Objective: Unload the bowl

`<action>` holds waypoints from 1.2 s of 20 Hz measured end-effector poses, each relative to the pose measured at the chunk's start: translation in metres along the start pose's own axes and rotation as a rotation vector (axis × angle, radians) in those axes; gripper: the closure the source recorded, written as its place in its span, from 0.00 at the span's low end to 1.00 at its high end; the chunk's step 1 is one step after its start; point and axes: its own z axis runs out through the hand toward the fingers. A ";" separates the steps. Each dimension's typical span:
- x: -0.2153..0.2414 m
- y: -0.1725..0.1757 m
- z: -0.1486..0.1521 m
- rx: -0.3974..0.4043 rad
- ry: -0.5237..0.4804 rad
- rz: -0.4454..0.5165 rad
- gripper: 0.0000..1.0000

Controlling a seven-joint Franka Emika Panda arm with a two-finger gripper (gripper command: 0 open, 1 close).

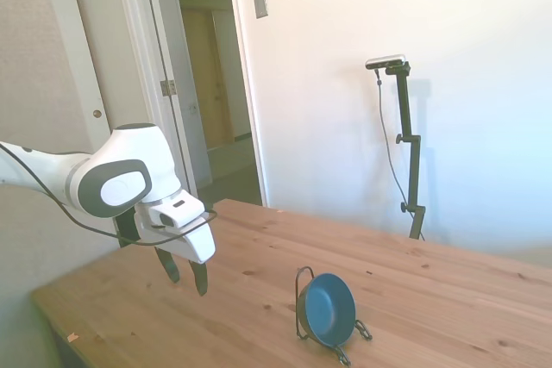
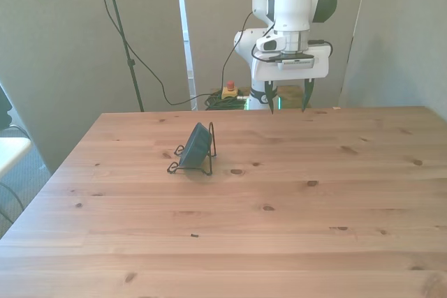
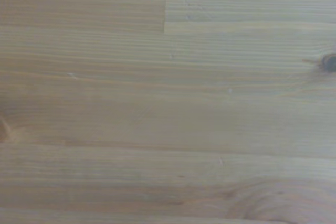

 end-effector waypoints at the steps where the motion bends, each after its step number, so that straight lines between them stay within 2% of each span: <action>1: 0.000 0.000 0.000 0.000 0.000 0.002 0.00; 5: 0.020 0.003 -0.007 0.021 -0.001 0.052 0.00; 10: 0.085 0.010 -0.018 0.079 -0.023 0.117 0.00; 14: 0.130 0.015 -0.023 0.075 -0.046 0.124 0.00; 19: 0.179 0.050 -0.042 0.063 -0.059 0.146 0.00; 24: 0.197 0.081 -0.052 0.063 -0.057 0.176 0.00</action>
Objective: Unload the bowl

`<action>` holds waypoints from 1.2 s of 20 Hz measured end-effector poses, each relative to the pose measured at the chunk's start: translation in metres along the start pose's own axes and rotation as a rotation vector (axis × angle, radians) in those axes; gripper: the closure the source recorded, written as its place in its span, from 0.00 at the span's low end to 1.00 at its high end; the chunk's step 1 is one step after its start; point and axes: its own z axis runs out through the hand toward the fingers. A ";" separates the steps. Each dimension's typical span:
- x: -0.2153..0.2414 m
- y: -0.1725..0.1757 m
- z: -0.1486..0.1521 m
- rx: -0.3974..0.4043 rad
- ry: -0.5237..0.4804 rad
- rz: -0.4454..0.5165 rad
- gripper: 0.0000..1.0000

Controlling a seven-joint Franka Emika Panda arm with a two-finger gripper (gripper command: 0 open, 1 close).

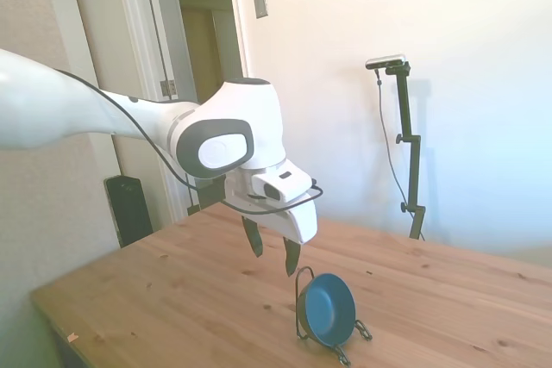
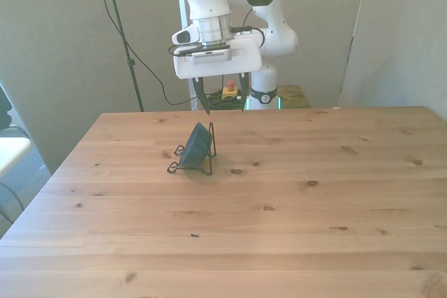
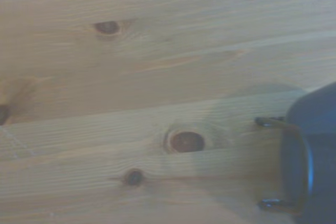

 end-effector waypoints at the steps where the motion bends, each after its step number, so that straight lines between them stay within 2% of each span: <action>1: 0.003 0.005 0.000 -0.003 -0.004 -0.001 0.00; 7: 0.017 0.033 -0.002 -0.006 -0.010 -0.009 0.00; 12: 0.010 0.052 0.014 -0.026 -0.044 -0.066 0.00; 18: 0.037 0.098 0.002 -0.013 -0.018 -0.093 0.00; 20: 0.042 0.095 0.002 -0.007 -0.014 -0.113 0.00; 24: 0.049 0.076 0.026 0.011 -0.060 -0.178 0.00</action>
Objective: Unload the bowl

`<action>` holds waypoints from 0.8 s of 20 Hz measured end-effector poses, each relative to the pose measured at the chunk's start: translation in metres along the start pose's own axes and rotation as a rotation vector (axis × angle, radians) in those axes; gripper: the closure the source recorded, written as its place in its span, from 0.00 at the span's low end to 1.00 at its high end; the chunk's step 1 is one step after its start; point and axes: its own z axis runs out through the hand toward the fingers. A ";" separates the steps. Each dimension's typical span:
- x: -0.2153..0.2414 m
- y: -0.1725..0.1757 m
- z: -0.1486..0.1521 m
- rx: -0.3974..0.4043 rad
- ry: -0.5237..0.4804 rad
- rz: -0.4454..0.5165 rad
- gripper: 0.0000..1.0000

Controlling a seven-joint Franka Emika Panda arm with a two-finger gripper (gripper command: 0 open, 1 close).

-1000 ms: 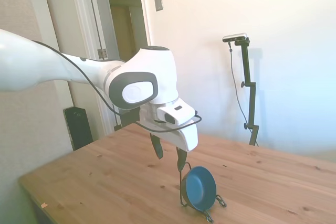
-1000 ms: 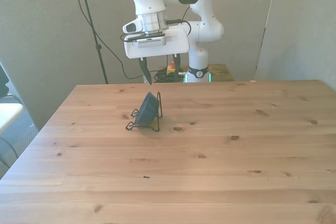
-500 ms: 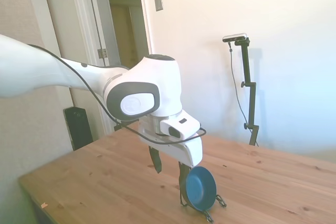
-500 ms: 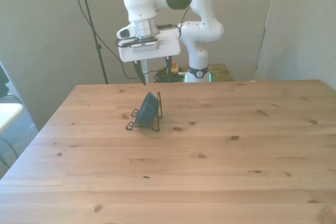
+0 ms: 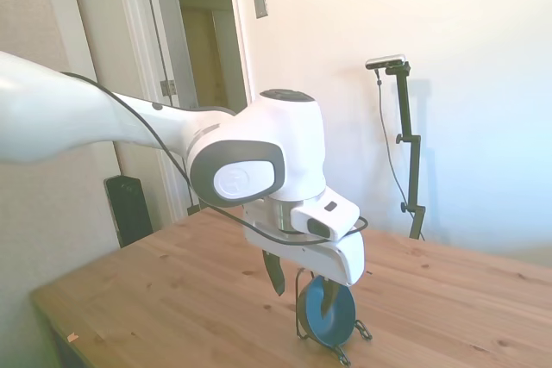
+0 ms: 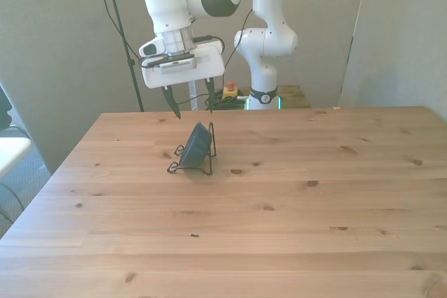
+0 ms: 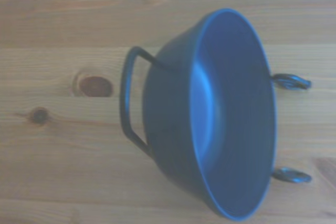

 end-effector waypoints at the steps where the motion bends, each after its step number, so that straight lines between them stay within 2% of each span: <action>1: 0.003 -0.001 0.005 0.008 -0.010 -0.016 0.00; 8: 0.018 -0.007 0.017 0.080 -0.097 -0.179 0.00; 11: 0.021 -0.011 0.022 0.123 -0.096 -0.229 0.00; 16: 0.014 -0.015 0.037 0.136 -0.074 -0.315 0.00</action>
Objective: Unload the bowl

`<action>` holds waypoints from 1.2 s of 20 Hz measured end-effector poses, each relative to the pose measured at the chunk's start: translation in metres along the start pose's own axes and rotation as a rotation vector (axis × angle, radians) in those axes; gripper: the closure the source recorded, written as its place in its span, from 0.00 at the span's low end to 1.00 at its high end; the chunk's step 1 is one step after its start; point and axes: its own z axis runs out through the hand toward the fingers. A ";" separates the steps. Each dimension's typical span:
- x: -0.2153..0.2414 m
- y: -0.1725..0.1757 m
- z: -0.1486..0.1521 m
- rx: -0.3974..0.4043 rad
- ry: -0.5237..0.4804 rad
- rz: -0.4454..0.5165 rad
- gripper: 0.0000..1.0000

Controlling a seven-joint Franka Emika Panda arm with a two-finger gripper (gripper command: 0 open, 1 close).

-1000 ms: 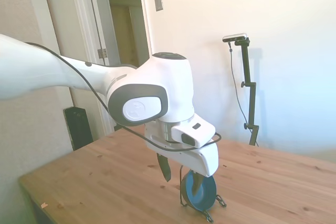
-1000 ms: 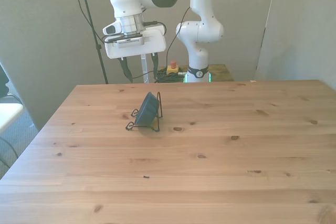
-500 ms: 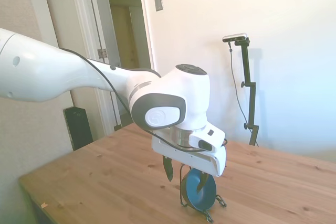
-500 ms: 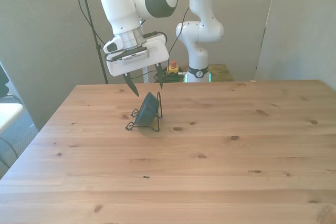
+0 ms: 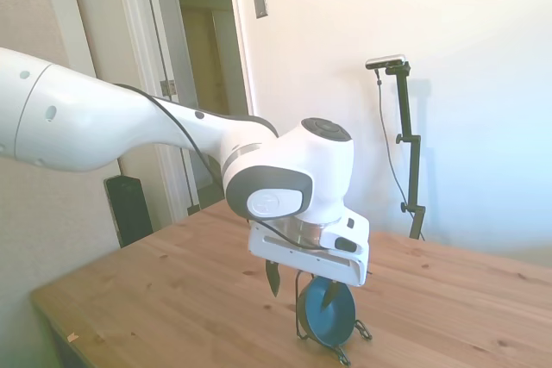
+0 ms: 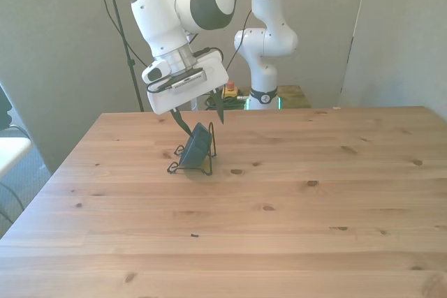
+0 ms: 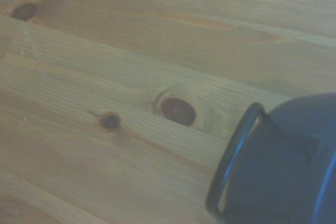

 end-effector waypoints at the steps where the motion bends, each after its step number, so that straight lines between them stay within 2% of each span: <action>1: -0.002 0.001 0.003 -0.001 0.004 -0.009 0.00; 2: -0.004 0.001 0.006 -0.001 0.002 -0.014 1.00; 10: -0.011 -0.002 0.005 0.011 0.012 -0.046 1.00; 24: -0.019 0.008 0.006 0.069 0.093 -0.053 1.00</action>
